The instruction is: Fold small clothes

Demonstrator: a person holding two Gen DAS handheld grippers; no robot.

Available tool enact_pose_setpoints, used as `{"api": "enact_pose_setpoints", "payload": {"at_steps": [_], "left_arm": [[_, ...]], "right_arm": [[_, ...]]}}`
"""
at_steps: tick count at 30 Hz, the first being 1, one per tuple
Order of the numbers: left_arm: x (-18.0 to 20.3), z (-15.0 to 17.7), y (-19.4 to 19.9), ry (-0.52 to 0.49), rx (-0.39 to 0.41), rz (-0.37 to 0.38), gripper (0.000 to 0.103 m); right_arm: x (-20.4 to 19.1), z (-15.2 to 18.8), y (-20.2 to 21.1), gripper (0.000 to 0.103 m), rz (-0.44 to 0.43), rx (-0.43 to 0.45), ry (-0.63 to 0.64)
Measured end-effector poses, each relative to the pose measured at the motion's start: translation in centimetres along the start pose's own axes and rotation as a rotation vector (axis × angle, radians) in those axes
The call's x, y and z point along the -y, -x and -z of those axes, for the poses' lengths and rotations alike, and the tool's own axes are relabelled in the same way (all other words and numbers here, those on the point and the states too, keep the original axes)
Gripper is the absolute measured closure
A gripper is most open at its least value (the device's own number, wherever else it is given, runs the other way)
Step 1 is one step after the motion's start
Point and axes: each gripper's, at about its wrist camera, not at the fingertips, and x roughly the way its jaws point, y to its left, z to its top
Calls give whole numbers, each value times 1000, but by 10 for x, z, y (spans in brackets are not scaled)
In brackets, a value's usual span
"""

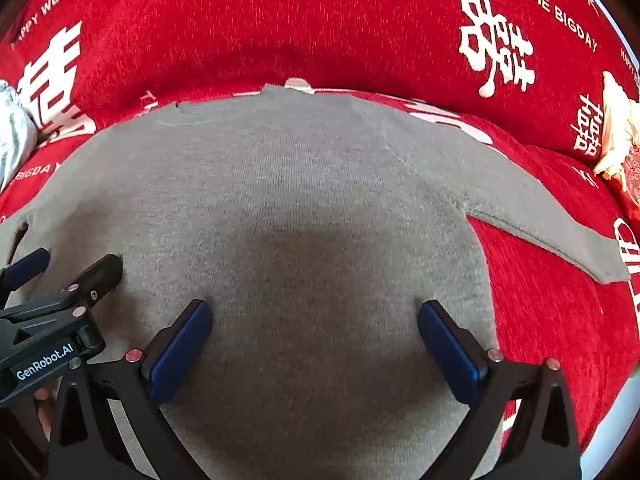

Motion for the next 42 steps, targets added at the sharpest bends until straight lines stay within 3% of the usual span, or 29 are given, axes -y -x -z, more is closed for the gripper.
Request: {"api": "enact_pose_setpoints", "payload": {"at_steps": [6, 13, 24, 31, 42], "left_arm": [[-3, -7, -1, 5, -89, 11, 0], [-14, -13, 5, 72, -163, 36, 0], [-19, -20, 23, 85, -146, -36, 0], [-8, -29, 37, 58, -103, -69, 0], [15, -36, 34, 49, -125, -94, 0]], "right_arm": [[-1, -3, 2, 0, -44, -61, -8], [-6, -7, 9, 0, -76, -58, -10], [-14, -23, 23, 0, -78, -20, 12], [-1, -30, 30, 0, -68, 17, -24], [24, -35, 34, 0, -50, 49, -56]]}}
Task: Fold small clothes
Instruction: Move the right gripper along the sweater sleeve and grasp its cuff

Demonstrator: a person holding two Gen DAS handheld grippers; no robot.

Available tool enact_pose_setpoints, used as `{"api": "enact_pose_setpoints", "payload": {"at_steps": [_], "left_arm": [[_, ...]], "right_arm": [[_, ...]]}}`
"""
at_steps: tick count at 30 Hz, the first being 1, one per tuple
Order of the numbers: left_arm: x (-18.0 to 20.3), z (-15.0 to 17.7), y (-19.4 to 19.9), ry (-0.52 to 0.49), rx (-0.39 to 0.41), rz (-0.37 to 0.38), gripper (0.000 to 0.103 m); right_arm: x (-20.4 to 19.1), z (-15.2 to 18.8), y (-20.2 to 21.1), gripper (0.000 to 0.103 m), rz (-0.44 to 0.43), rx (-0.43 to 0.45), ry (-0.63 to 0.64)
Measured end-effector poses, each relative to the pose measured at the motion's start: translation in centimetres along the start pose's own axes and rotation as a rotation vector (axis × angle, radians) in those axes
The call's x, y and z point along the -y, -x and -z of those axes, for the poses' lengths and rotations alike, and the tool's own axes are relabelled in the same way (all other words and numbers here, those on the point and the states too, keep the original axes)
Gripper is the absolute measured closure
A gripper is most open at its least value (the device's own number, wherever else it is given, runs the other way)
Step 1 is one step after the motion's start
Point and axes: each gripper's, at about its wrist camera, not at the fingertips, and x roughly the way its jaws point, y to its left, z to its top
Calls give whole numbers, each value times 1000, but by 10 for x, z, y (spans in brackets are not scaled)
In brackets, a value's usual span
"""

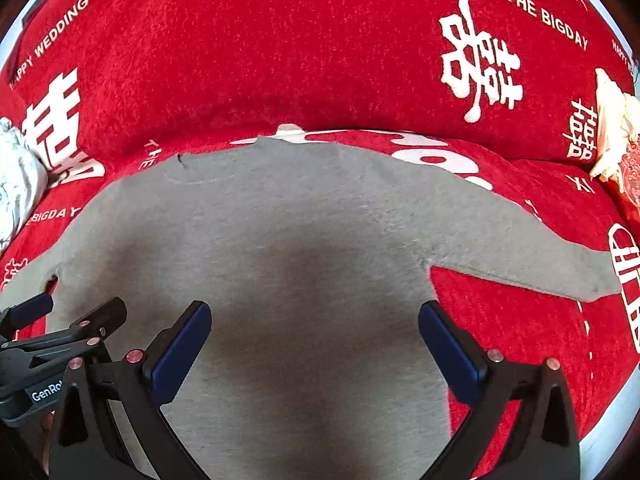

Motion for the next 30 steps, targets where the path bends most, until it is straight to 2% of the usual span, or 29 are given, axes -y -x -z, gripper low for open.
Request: {"api": "enact_pose_setpoints", "payload": {"at_steps": [15, 30], "left_arm": [[47, -5, 3, -19, -14, 2, 0], [117, -8, 13, -124, 24, -18, 0]], "right_arm": [[46, -6, 6, 0, 19, 47, -60], [113, -4, 10, 0, 64, 67, -143]]}}
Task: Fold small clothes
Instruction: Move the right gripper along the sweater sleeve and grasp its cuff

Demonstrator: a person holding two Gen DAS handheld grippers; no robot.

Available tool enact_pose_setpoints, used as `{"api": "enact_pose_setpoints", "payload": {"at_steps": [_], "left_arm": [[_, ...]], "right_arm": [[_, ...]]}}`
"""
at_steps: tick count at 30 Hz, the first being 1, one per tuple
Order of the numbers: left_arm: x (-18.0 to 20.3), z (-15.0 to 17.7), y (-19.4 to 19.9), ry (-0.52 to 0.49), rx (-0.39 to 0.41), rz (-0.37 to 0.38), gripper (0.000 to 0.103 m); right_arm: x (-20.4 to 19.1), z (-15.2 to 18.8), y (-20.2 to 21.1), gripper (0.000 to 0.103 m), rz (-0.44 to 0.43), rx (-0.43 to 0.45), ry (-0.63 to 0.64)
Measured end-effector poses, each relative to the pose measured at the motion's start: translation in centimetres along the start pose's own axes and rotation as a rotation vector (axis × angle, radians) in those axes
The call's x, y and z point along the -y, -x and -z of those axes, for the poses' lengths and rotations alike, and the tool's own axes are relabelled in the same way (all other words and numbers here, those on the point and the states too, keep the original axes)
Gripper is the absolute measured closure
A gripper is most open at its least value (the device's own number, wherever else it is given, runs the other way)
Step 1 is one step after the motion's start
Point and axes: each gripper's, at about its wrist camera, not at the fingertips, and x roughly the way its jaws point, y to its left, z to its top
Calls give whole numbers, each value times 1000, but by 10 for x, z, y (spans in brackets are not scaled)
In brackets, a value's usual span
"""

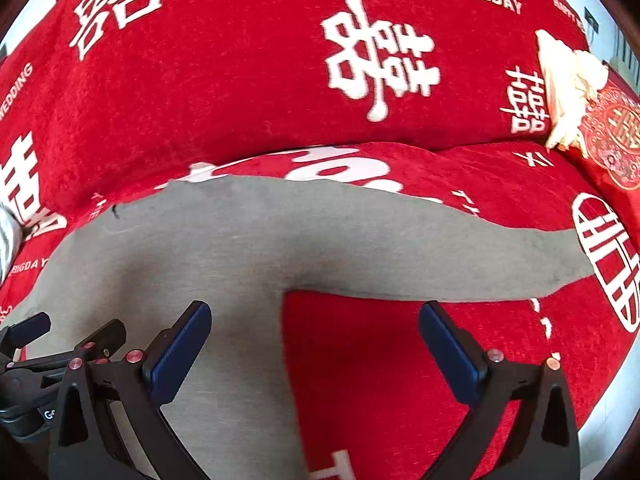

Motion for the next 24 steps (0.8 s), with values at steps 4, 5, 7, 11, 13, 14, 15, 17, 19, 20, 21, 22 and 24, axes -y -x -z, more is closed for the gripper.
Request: {"api": "enact_pose_setpoints", "payload": {"at_steps": [4, 5, 7, 11, 13, 14, 15, 17, 19, 20, 21, 22, 24], "left_arm": [[17, -4, 2, -13, 5, 5, 0], [22, -5, 2, -16, 6, 8, 0], [32, -7, 3, -27, 6, 11, 0], [53, -8, 4, -52, 8, 19, 0], [62, -9, 6, -61, 9, 27, 0], [68, -10, 7, -69, 11, 32, 0], [73, -10, 8, -76, 14, 34, 0], [86, -11, 8, -91, 18, 36, 0], [97, -13, 8, -105, 19, 40, 0], [102, -14, 8, -110, 20, 41, 0], [106, -14, 8, -114, 20, 42, 0], [112, -15, 7, -120, 19, 43, 0], [120, -17, 6, -127, 17, 45, 0]], "right_arm": [[22, 0, -1, 0, 21, 1, -22], [26, 0, -1, 0, 24, 1, -26], [37, -1, -2, 0, 34, 2, -39], [59, -1, -4, 0, 54, 4, -66], [71, -1, -5, 0, 71, 4, -77], [75, -1, -5, 0, 77, 4, -80], [80, 0, -6, 0, 85, 5, -83], [91, 0, -7, 0, 100, 6, -92], [101, 1, -8, 0, 115, 7, -96], [105, 1, -9, 0, 121, 8, -97], [109, 1, -10, 0, 125, 7, -100], [115, 1, -11, 0, 132, 7, -105], [124, 2, -13, 0, 140, 7, -113]]}}
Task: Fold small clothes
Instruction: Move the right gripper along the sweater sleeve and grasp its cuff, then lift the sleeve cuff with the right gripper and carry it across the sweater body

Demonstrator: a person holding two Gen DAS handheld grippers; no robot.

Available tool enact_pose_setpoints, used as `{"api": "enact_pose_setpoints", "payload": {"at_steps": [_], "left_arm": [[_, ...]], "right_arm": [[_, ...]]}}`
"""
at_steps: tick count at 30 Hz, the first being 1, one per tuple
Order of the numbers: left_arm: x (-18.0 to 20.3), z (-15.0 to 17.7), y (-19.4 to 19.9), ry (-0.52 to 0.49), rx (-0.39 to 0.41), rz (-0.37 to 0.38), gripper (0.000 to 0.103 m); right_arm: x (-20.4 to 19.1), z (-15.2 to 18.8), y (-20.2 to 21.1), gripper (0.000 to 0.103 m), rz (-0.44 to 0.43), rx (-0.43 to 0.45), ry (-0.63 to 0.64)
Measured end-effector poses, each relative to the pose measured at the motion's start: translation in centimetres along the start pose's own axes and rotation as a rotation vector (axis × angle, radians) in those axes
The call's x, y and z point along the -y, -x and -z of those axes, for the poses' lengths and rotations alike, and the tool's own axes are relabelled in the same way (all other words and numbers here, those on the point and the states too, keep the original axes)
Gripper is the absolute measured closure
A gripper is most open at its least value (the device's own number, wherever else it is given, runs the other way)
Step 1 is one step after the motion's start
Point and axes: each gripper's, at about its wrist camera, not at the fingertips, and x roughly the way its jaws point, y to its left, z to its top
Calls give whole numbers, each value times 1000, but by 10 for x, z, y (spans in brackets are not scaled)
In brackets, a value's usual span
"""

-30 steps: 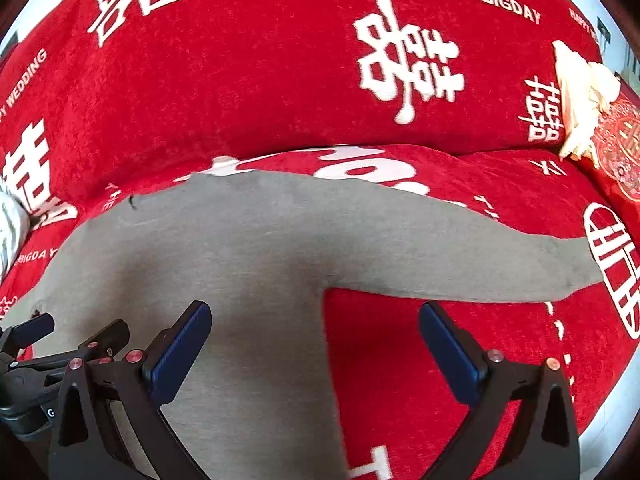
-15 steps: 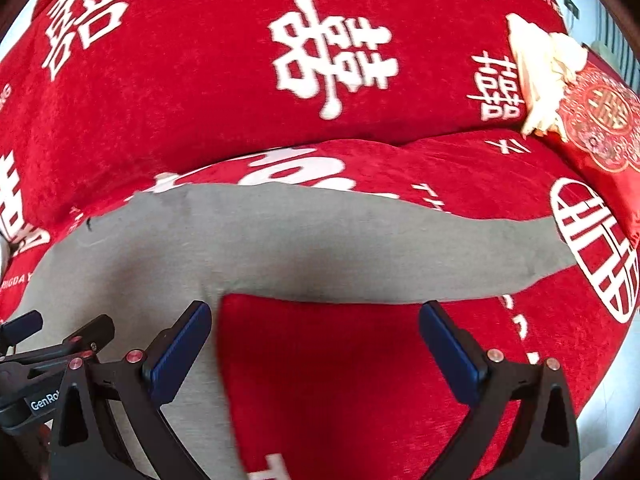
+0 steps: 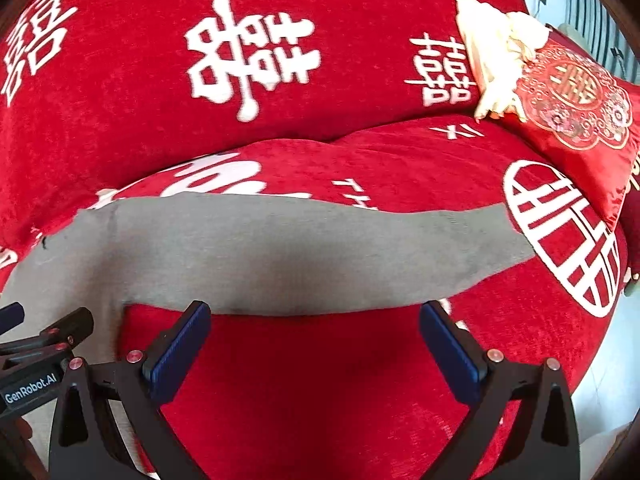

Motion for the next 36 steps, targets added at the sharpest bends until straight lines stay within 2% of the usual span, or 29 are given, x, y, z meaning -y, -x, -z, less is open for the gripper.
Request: {"api": "enact_pose_setpoints", "payload": {"at_steps": [16, 22, 25, 26, 27, 28, 30, 31, 32, 33, 34, 36], "left_arm": [[77, -16, -12, -76, -27, 35, 0], [101, -20, -11, -104, -19, 51, 0], [104, -21, -15, -106, -25, 53, 0], [104, -21, -17, -102, -29, 54, 0], [103, -22, -18, -97, -32, 55, 0], [101, -22, -20, -89, -35, 57, 0], [95, -23, -23, -76, -44, 58, 0], [93, -24, -24, -69, -46, 55, 0], [88, -25, -25, -60, -46, 52, 0], [84, -26, -25, -53, -46, 51, 0], [78, -27, -25, -44, -43, 49, 0], [62, -26, -26, -13, -34, 40, 0]], "right_arm": [[88, -4, -26, 0, 76, -19, -99], [140, -9, -45, 0, 153, -30, -161], [163, -10, -63, 14, 123, -60, -204], [165, -12, -66, 15, 129, -46, -198], [162, -16, -67, 18, 134, -15, -173], [158, -20, -72, 24, 113, -22, -161], [152, -28, -81, 27, 98, -16, -137], [148, -33, -89, 40, 103, -8, -114], [145, -36, -94, 66, 115, -6, -98], [143, -39, -97, 85, 141, -4, -76], [143, -42, -100, 96, 114, -11, -73], [152, -42, -93, 96, 36, 2, -125]]}}
